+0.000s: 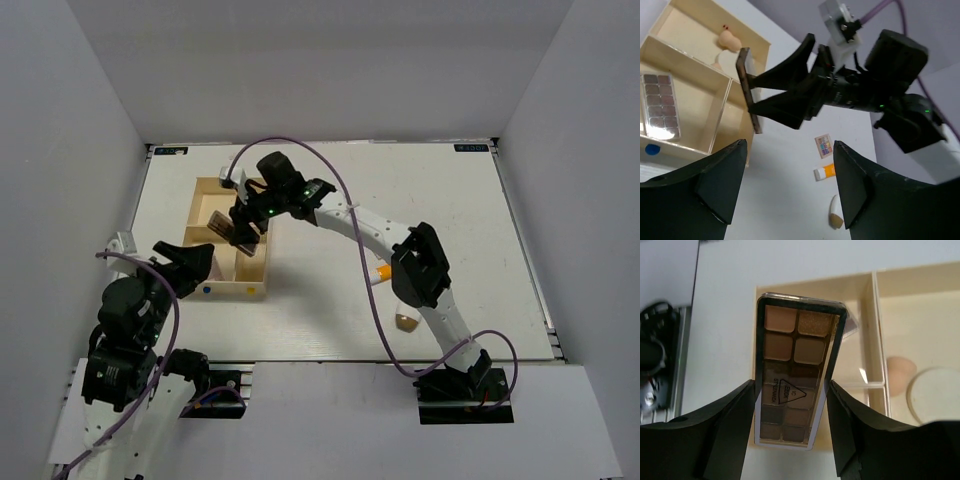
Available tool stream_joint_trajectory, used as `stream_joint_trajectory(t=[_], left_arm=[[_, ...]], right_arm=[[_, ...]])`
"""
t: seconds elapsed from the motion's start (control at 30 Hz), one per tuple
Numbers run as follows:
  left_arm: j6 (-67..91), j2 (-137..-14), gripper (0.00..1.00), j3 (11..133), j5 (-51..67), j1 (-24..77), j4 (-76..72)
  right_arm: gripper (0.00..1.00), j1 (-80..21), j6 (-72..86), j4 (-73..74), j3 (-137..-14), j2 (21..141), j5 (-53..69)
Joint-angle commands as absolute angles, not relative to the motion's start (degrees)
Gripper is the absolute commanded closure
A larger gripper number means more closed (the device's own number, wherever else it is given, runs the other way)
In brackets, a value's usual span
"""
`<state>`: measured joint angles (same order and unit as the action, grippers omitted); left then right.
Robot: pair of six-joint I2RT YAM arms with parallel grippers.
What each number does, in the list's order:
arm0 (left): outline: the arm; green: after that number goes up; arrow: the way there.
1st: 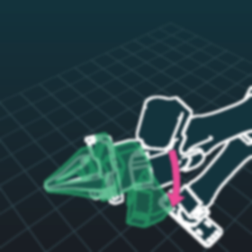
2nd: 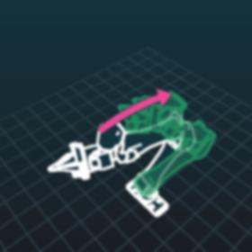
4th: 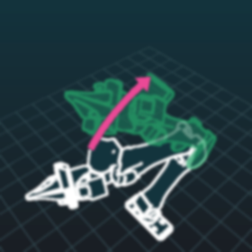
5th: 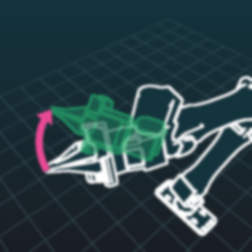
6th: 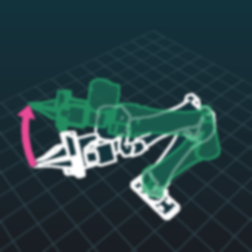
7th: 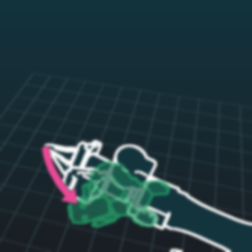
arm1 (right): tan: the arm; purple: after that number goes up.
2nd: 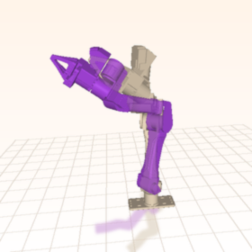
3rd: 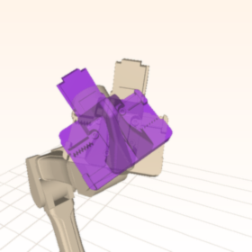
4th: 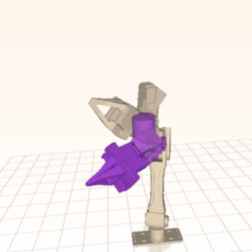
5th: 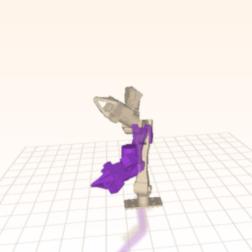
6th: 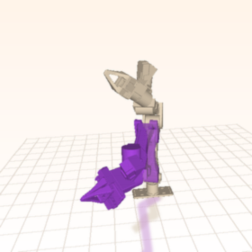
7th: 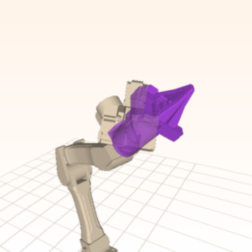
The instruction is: Organize the makeup
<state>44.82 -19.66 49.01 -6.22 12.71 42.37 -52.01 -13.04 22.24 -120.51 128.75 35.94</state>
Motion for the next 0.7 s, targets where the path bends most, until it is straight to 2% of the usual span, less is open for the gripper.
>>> stream_joint_trajectory(t=[0.0,0.03,0.13,0.3,0.37,0.43,0.5,0.63,0.67], left_arm=[[44.1,-17.7,0.21,51.4,-6.9,12.4,44.0],[44.1,-17.1,0.21,51.8,-7.1,12.4,44.7],[44.3,-16.3,0.22,52.2,-7.2,12.4,46.0],[45.0,-15.9,0.22,53.2,-6.9,11.9,47.2],[45.0,-15.9,0.22,53.3,-6.8,11.9,47.7],[45.4,-15.7,0.22,53.4,-6.6,11.9,48.3],[45.9,-15.6,0.22,53.1,-6.5,11.9,49.0],[46.8,-16.6,0.21,52.0,-6.0,11.9,48.7],[46.8,-17.0,0.21,51.9,-5.5,11.9,48.5]], right_arm=[[1.00,-53.5,4.1,2.6,-119.8,129.5,32.5],[1.00,-53.7,10.8,-3.2,-119.5,130.4,31.6],[1.00,-55.0,18.3,-8.8,-119.5,132.2,28.4],[1.00,-57.6,20.2,-18.2,-117.3,136.3,21.9],[1.00,-57.8,18.9,-17.6,-117.9,138.2,20.0],[0.89,-58.1,17.8,-17.3,-117.2,138.6,18.9],[0.72,-57.9,16.2,-17.0,-116.6,138.6,19.0],[0.49,-57.4,13.6,-15.8,-115.1,137.4,19.9],[0.41,-57.4,13.2,-15.8,-114.3,136.9,20.0]])
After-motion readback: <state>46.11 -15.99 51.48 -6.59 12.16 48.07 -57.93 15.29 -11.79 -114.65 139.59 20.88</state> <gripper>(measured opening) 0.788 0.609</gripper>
